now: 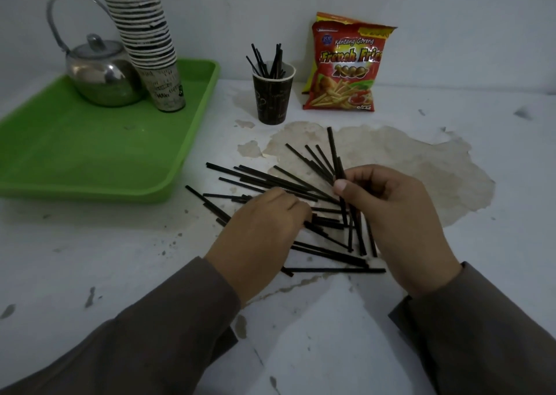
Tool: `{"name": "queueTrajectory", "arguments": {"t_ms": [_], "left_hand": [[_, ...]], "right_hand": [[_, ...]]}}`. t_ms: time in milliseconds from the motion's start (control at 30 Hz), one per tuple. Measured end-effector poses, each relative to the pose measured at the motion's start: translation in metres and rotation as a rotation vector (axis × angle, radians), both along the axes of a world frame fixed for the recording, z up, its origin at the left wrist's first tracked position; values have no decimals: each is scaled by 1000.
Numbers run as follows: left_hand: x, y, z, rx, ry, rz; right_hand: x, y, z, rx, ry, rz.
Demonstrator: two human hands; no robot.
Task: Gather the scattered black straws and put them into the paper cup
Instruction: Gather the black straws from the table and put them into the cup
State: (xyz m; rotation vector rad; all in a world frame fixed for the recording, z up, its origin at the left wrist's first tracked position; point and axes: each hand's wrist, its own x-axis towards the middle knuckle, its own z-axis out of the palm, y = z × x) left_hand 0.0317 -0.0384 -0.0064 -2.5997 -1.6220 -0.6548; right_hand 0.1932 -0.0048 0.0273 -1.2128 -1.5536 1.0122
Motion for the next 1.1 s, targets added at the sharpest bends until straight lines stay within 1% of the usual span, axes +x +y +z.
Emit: {"name": "queueTrajectory", "arguments": {"t_ms": [133,200,300,367,433,467,533,667,733,833,900,1000,1100], "left_hand": [[-10,6,11,-43,-78,82],[-16,7,18,-47,-199,131],[-27,4,33,54,-361,174],[-33,4,40,66,-542,220],[-35,7,48,-2,-769,255],[-36,10,52,-46,-863,253],[-38,17,63,-90,-981,215],[-46,44,91,-159,-1194,96],[-51,63,107,-158,-1217,56],[-62,95,130,-71,-1179,48],[-68,116,143,19,-1168,64],[-74,144,155,142,-1125,143],[-79,167,153,151,-1191,156]], "right_hand": [[2,1,-1,4,89,31],[2,1,-2,-14,172,36],[3,4,-3,-64,288,37],[1,5,-3,-129,390,62],[-4,9,0,-187,455,95],[-7,12,3,-203,454,115],[-14,22,14,-206,410,150],[-32,54,52,-58,339,213],[-42,73,72,-6,344,231],[-59,100,98,45,328,239],[-69,118,111,110,316,195],[-81,142,124,163,322,107],[-92,165,123,184,272,53]]}}
